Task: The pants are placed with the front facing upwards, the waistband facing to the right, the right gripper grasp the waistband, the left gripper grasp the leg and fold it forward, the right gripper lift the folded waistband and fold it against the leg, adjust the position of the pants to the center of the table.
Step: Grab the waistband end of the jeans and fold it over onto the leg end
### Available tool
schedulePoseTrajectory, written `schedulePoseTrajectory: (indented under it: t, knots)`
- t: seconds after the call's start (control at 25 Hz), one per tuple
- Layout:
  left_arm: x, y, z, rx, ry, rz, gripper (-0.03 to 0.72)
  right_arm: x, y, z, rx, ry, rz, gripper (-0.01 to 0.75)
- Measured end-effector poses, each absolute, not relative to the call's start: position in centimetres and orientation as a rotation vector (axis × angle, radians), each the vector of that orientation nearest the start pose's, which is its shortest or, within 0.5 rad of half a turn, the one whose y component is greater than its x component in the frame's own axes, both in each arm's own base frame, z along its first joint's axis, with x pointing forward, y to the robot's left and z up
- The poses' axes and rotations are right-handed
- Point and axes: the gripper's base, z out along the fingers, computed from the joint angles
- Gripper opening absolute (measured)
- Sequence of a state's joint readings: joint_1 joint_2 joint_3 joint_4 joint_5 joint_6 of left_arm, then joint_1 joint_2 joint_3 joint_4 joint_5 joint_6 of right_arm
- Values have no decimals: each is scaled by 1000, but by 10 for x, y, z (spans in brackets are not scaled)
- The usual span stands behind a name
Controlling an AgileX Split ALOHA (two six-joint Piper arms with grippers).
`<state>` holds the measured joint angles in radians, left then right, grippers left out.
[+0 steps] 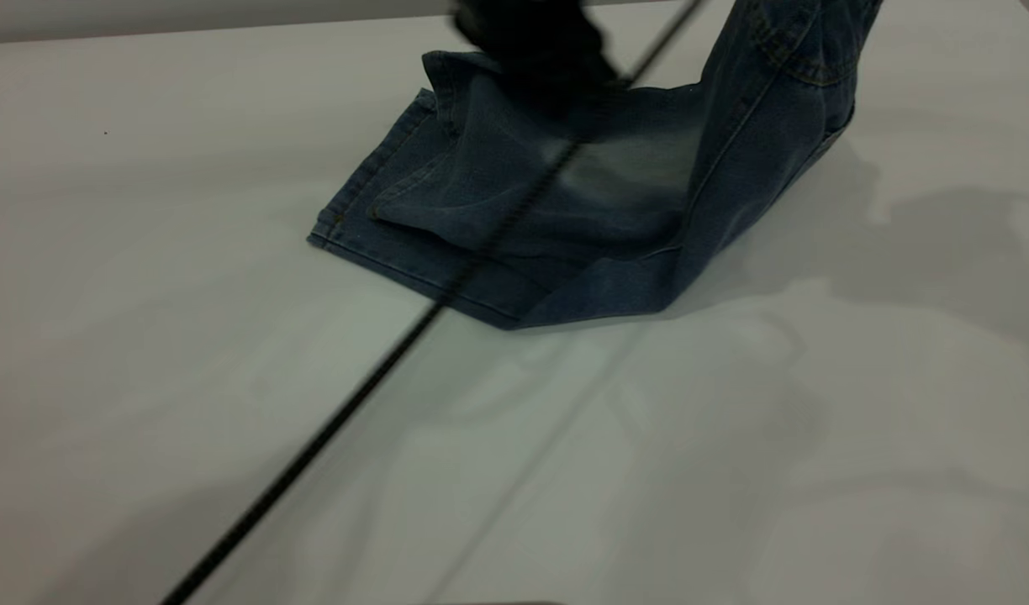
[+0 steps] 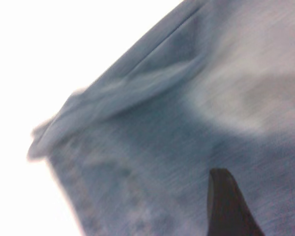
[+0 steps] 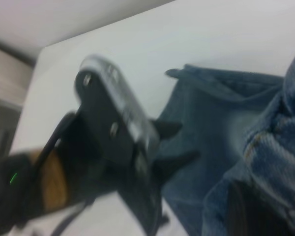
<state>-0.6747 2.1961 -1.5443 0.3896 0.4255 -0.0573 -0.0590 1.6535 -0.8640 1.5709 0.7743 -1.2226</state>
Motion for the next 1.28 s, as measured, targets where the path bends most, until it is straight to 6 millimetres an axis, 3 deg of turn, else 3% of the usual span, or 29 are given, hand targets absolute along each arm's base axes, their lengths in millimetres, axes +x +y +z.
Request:
schedulePoseTrajectory:
  t: [0.16,0.4,0.56,0.88,1.04,1.28]
  knots:
    - [389,-256,122,1093,2354,117,321,320,47,218,8,2187,1071,57]
    - [384,-253,81,1166,2424,147,316,320,52,225,-64,2095,1137,57]
    - [377,-260,64,1209,2434,144,314,320,53,227,-74,2076,1147,57]
    - [358,-294,66,1288,2333,76,314,329,54,246,-187,2027,1130,57]
    - [361,-290,81,1252,2323,74,314,328,53,241,-230,2083,1082,57]
    - [385,-259,163,1059,2233,61,314,327,51,236,-255,2136,1013,60]
